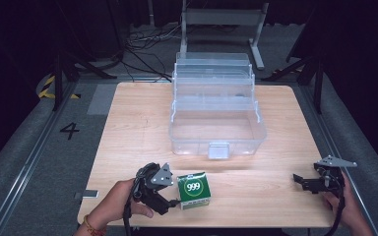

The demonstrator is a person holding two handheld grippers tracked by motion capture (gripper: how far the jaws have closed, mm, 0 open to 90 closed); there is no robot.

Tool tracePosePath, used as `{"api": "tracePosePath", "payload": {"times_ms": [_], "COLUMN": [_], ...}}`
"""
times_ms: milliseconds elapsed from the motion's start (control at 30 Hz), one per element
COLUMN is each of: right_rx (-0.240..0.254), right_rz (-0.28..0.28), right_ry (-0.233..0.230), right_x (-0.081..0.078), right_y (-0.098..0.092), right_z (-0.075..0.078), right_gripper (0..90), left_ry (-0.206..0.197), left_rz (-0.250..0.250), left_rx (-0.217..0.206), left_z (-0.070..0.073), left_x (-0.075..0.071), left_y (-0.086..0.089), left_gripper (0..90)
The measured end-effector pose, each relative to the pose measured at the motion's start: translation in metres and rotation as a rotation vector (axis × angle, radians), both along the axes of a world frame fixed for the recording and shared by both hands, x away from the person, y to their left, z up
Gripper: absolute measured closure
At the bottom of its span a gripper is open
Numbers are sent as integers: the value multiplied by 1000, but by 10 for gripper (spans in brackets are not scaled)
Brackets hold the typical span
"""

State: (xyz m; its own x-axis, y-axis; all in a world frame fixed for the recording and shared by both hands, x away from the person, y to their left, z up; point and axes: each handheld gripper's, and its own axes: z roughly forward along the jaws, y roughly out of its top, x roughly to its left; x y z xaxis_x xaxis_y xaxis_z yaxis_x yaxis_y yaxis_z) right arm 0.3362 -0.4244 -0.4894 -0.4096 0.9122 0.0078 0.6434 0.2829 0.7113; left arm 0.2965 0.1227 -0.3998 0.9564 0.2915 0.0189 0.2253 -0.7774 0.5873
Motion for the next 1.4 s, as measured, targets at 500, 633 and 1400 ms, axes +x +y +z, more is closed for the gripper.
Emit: {"api": "tracePosePath", "payload": {"times_ms": [500, 633, 1400], "right_rx": [-1, -1, -1], "right_rz": [2, 4, 8], "right_ry": [-2, -2, -2], "right_x": [0, 0, 0], "right_y": [0, 0, 0], "right_z": [0, 0, 0], "right_gripper": [3, 3, 3], "left_ry": [31, 44, 150], "left_rz": [-75, -98, -227], "left_rx": [46, 81, 298], "left_z": [4, 5, -12], "left_x": [15, 23, 41], "left_y": [-37, -47, -84], "left_gripper": [144, 104, 127]}}
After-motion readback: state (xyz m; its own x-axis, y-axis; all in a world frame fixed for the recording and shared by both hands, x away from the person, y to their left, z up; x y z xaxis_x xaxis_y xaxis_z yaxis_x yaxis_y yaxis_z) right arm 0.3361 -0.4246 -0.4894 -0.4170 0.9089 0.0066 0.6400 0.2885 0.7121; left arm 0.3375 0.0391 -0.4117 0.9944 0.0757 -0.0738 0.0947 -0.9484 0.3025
